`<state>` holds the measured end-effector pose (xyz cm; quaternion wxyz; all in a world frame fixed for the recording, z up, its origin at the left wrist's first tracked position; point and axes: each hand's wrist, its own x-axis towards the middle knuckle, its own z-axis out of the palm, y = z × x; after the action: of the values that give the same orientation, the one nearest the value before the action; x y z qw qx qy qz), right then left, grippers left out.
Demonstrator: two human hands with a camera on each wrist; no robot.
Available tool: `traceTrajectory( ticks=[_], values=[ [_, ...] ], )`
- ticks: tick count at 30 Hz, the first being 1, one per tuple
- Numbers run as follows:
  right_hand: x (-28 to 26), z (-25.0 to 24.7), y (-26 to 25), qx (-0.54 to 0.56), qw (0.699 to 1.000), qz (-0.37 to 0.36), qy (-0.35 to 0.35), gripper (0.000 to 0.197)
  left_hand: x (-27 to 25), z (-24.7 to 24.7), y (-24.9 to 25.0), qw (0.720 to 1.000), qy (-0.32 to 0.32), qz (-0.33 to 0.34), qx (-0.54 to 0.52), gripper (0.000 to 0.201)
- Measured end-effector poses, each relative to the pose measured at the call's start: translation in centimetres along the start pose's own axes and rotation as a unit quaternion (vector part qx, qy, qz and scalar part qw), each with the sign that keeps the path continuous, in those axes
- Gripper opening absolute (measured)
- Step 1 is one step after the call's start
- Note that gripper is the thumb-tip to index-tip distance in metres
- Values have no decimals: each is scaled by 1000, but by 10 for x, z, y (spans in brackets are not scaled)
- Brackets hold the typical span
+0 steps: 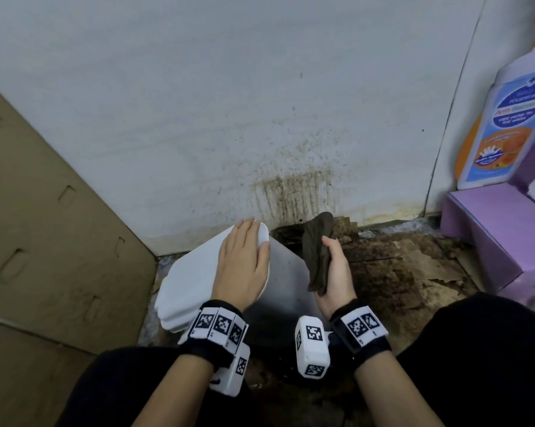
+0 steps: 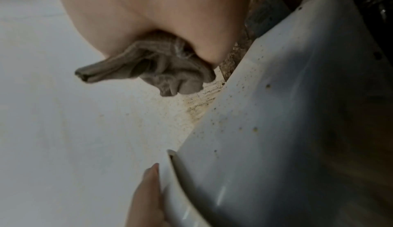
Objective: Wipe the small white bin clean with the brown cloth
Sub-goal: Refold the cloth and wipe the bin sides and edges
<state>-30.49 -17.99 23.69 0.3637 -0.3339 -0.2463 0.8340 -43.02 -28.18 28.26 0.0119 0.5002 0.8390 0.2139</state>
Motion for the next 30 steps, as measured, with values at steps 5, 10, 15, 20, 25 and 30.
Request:
traceTrajectory(
  ticks=[5,10,15,20,25,30],
  values=[
    [-8,24,17,-131,987,-95,-1,47,4,-4,-16,1000,-1,-5,-20,50],
    [-9,45,63,-344,920,-161,-100,48,2,-4,-24,1000,14,9,-23,58],
    [-4,50,86,-457,853,-222,-122,44,-1,-6,-34,999,38,-6,-38,56],
    [8,29,98,-546,772,-301,-119,59,-2,-10,-46,998,43,-15,-45,52],
    [32,-28,107,-558,794,-236,-60,59,-4,-17,-53,996,51,-35,-63,46],
    [46,-51,112,-556,814,-169,2,58,-6,-18,-57,996,50,-37,-66,46]
  ],
)
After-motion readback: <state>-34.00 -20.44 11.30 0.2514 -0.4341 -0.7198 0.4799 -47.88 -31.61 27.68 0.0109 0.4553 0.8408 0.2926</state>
